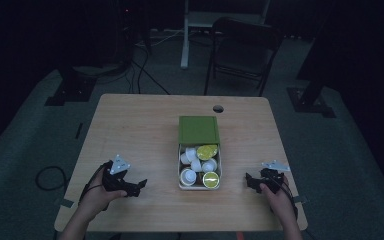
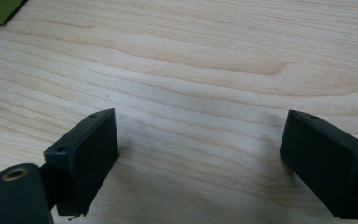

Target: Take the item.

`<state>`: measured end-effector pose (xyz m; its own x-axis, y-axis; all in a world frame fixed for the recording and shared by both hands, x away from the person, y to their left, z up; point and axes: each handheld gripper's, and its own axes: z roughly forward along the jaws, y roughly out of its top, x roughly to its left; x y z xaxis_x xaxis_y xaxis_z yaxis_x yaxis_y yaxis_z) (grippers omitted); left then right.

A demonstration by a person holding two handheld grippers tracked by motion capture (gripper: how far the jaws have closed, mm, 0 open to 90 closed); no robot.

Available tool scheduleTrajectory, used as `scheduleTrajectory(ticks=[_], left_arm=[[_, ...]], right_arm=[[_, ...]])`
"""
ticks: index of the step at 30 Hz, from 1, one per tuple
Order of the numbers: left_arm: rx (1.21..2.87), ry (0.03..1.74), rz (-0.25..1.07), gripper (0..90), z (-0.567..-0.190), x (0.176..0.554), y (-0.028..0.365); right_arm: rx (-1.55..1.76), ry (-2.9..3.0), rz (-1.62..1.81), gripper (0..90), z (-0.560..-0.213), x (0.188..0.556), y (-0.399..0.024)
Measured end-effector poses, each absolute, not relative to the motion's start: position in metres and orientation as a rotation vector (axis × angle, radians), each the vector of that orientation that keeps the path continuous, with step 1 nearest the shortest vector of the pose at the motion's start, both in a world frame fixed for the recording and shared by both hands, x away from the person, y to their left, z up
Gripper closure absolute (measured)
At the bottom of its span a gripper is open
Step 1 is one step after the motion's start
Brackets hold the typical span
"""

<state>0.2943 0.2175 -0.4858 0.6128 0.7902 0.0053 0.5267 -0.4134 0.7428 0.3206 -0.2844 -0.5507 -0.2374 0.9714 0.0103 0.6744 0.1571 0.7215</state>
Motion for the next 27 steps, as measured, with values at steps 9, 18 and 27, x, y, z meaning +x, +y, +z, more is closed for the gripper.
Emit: scheduleTrajectory(ticks=[9,18,27], left_arm=[[2.107,0.986,0.453,0.4,-0.476,0.299,0.203],[2.122,0.939,0.432,0.3,-0.466,0.303,0.188],[2.143,0.859,0.39,0.3,-0.455,0.308,0.163]], right_arm=[[1.561,1.978,0.853,10.9,-0.551,0.321,-0.284],[1.557,1.984,0.855,10.9,-0.551,0.322,-0.284],[1.556,1.982,0.855,11.0,-0.551,0.321,-0.283]])
